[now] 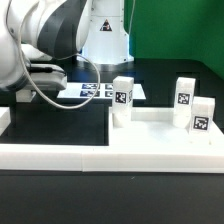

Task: Assemble square table

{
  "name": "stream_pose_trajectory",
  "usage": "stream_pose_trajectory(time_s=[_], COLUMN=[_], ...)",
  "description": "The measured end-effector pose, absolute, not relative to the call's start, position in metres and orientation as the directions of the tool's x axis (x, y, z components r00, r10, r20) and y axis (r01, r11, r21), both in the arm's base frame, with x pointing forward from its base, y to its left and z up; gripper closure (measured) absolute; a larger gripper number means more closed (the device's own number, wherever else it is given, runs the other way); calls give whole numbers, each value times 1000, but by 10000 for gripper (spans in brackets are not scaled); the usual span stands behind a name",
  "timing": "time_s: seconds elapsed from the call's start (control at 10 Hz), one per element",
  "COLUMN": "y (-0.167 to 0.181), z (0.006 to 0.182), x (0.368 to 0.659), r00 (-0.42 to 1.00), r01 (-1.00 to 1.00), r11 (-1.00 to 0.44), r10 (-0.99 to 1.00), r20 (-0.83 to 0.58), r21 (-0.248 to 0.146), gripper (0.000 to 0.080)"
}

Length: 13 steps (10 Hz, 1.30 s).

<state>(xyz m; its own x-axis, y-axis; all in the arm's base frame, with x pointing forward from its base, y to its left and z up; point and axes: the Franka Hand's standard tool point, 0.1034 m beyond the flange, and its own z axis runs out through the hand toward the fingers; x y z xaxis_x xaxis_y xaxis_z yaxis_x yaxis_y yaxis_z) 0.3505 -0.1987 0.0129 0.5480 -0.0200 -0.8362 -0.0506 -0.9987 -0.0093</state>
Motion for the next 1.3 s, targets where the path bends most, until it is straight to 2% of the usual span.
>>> stream_pose_trajectory(time_s=[0.2, 0.3, 0.4, 0.5, 0.6, 0.8, 1.0, 1.2, 1.3], y=[-199, -197, -195, -190, -182, -183, -185, -178, -171], z=[15, 36, 65, 88, 99, 88, 88, 120, 144], x=[352, 368, 383, 386, 386, 378, 389, 432, 461], r00=[549, 572, 612, 629, 654, 703, 794, 863, 898], r01=[-45, -22, -17, -38, -16, -10, 14, 53, 67], r11=[-999, -999, -998, -998, -998, -998, -999, -998, -998], r10=[-13, 21, 37, 21, 33, 33, 39, 63, 69], r20=[-836, -820, -790, -777, -756, -711, -606, -502, -435], r21=[-15, -41, -60, -58, -57, -56, -46, -35, -20], gripper=[511, 509, 509, 509, 509, 509, 509, 509, 509])
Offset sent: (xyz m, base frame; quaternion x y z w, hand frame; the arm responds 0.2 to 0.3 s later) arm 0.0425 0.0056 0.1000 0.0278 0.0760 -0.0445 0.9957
